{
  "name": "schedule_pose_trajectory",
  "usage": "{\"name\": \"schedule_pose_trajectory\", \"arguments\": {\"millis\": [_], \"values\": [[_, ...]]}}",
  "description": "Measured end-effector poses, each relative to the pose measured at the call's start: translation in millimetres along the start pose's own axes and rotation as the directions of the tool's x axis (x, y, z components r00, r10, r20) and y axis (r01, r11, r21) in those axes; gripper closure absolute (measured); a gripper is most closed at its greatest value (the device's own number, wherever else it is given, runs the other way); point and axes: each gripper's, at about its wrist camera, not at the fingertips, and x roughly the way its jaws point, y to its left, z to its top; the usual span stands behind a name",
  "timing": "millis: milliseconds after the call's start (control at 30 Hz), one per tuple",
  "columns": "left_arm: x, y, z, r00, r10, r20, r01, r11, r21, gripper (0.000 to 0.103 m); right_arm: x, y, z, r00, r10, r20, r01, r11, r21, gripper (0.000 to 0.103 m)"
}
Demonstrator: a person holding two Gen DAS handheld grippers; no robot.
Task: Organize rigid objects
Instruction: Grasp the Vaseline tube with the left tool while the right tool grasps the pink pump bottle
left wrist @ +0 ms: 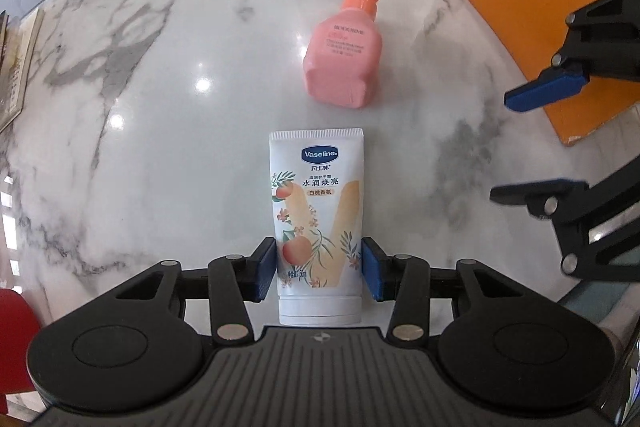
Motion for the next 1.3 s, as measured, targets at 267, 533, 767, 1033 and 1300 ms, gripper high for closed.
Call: {"name": "schedule_pose_trajectory", "arguments": {"millis": [267,533,767,1033,1300], "values": [[1,11,5,0.998,0.056,0.029,-0.053,0.995,-0.085,0.052,5,2,5,1.000,-0.004,0.001,0.004,1.000,0.020,0.049],[4,43,14,0.995,0.080,0.052,-0.067,0.974,-0.215,0.052,11,-14,28,0.998,0.004,0.057,-0.014,0.985,0.173,0.045],[6,58,23,0.993,0.090,0.071,-0.070,0.967,-0.244,0.052,15,-51,52,0.987,-0.015,0.163,-0.064,0.881,0.468,0.036],[8,63,25,0.992,0.091,0.087,-0.068,0.970,-0.234,0.052,37,-72,66,0.983,-0.022,0.181,-0.107,0.734,0.671,0.030],[6,60,21,0.991,0.088,0.097,-0.065,0.973,-0.222,0.052,51,-70,62,0.990,0.007,0.143,-0.105,0.719,0.687,0.035]]}}
